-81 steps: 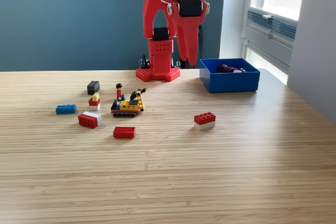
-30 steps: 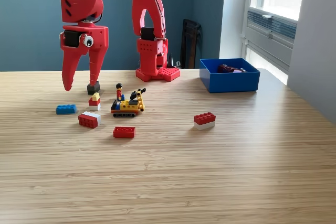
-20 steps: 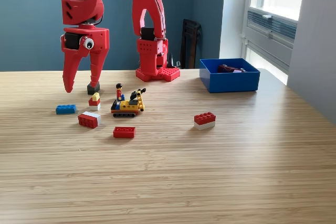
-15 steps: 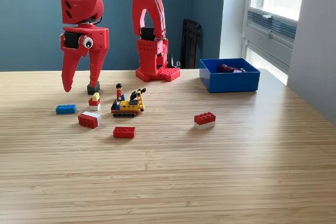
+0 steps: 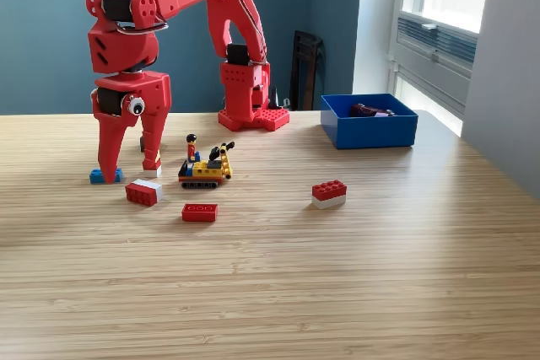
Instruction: Grasp a lego block and put it in the bin.
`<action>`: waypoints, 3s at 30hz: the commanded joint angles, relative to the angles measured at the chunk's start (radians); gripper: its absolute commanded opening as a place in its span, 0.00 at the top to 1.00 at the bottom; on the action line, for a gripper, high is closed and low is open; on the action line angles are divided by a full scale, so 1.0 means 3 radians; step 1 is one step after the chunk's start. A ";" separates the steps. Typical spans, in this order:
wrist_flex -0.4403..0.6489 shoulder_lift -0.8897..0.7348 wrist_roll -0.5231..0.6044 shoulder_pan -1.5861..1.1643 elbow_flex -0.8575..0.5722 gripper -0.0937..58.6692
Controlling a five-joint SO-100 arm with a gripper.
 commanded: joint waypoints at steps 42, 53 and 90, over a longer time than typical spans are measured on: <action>0.0501 -0.0532 0.0189 -0.0179 -0.0900 1.00; 0.1524 -0.0501 0.0066 -0.0409 -0.2270 1.00; 0.1534 0.0941 0.0424 -0.4316 -0.0833 1.00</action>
